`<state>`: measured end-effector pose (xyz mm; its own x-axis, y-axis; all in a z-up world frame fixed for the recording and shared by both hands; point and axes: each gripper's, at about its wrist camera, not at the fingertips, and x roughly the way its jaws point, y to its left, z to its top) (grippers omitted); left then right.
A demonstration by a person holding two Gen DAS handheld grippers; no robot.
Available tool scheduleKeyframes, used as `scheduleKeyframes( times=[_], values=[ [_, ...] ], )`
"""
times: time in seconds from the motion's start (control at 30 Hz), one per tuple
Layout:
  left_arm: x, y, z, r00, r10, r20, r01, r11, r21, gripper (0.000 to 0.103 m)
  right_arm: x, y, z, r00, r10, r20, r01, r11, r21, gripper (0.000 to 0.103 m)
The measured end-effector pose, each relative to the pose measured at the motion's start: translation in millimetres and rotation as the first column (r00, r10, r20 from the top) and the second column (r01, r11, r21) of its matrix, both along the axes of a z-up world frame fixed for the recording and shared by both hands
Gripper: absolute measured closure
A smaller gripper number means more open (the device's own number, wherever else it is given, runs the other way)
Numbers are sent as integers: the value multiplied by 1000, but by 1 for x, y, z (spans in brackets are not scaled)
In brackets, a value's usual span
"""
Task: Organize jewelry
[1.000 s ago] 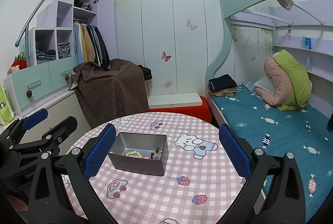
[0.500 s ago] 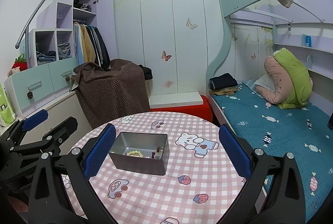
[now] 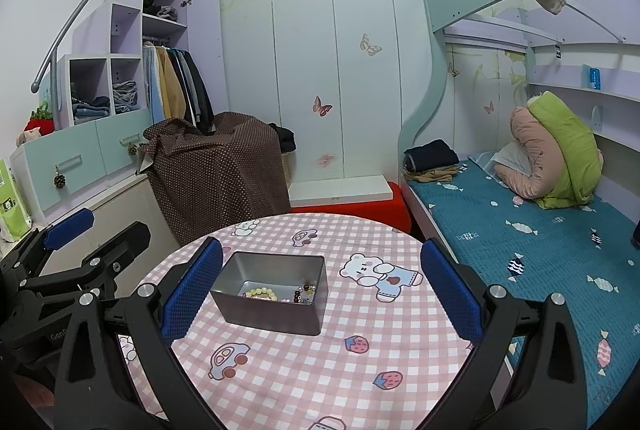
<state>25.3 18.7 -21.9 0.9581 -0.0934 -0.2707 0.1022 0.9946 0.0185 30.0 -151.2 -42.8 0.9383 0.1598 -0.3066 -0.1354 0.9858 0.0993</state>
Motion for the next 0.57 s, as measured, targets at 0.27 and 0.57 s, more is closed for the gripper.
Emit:
scheduleKeyframes(
  times=[0.27, 0.57],
  values=[
    [1, 2, 0, 1000, -2, -6, 2, 1000, -4, 10, 1, 2, -1, 1000, 1, -5, -1, 1000, -3, 7],
    [6, 4, -4, 1000, -6, -25, 6, 1000, -13, 10, 2, 2, -4, 1000, 7, -13, -8, 1000, -4, 7]
  ],
)
